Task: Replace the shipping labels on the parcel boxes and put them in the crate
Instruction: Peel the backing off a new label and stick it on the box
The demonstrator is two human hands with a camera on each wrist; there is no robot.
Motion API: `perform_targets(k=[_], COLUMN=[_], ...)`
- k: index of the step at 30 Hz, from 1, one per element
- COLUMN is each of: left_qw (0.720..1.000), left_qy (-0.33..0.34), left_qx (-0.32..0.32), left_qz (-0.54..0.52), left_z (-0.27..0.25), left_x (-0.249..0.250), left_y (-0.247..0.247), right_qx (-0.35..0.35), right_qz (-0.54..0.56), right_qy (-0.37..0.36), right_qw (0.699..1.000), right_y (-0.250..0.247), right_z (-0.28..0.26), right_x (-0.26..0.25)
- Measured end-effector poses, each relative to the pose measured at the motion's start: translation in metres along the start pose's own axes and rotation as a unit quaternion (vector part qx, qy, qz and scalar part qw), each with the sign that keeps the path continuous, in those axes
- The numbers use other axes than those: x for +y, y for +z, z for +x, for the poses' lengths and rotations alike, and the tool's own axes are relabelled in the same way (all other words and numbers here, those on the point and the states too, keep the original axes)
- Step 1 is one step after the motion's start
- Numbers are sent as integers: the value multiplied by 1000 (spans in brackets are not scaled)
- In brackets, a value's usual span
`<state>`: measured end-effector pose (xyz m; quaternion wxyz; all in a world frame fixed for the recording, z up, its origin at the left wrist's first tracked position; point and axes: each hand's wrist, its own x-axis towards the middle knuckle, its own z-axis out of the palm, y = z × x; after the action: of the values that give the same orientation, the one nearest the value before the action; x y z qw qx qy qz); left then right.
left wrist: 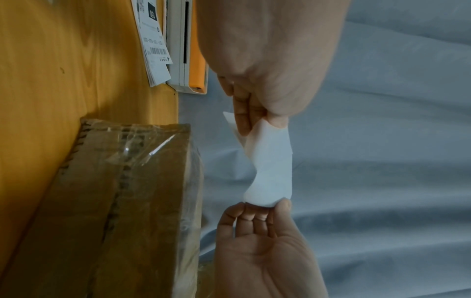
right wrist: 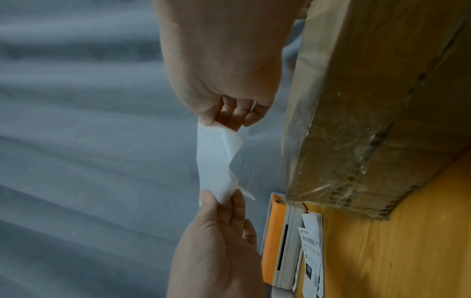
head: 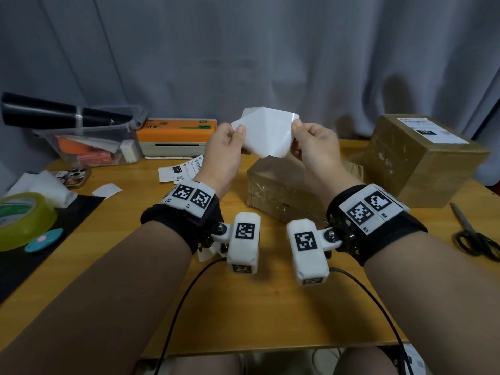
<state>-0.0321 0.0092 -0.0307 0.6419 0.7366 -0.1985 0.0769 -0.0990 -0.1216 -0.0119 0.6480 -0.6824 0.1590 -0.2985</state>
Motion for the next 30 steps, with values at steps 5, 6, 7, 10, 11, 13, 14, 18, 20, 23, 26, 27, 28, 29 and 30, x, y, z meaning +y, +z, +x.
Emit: perform_targets(k=[5, 6, 7, 10, 11, 13, 14, 18, 20, 23, 26, 27, 28, 29, 30], left_qw=[1000, 1000, 1000, 999, 999, 999, 998, 996, 994, 991, 988, 986, 984, 982, 981], left_qy=[10, 11, 11, 14, 15, 12, 8, -5, -10, -18, -33, -43, -54, -67, -79], left_qx=[-2, -1, 1, 9, 11, 11, 13, 24, 32, 44, 61, 67, 72, 77, 82], left_qz=[8, 12, 17, 34, 40, 49, 57, 90, 102, 124, 139, 145, 152, 158, 160], left_z=[5, 6, 7, 10, 12, 14, 14, 17, 17, 18, 20, 20, 20, 20, 21], left_x=[-7, -9, -10, -14, -16, -20, -23, -34, -38, -42, -48, -49, -50, -50, -51], left_y=[-3, -4, -4, -7, -9, -13, -15, -23, -25, -28, -32, -33, -34, -35, -36], right_qx=[13, 15, 17, 19, 19, 19, 21, 30, 33, 39, 41, 42, 44, 46, 47], right_qz=[-3, -3, -4, -5, -7, -9, -10, -12, -12, -17, -20, -23, -25, -25, -24], right_qy=[1, 2, 2, 7, 9, 12, 14, 20, 27, 33, 36, 37, 39, 42, 46], right_qw=[1000, 1000, 1000, 1000, 1000, 1000, 1000, 999, 999, 999, 998, 998, 998, 998, 998], right_y=[-3, -3, -4, -6, -6, -8, -8, -10, -10, -10, -11, -11, -11, -11, -11], right_z=[1, 1, 0, 0, -1, 0, 0, 0, 1, 1, 2, 1, 2, 1, 2], right_x=[0, -1, -1, -2, -2, -2, -2, -1, -2, -1, 0, 0, 0, 0, 0])
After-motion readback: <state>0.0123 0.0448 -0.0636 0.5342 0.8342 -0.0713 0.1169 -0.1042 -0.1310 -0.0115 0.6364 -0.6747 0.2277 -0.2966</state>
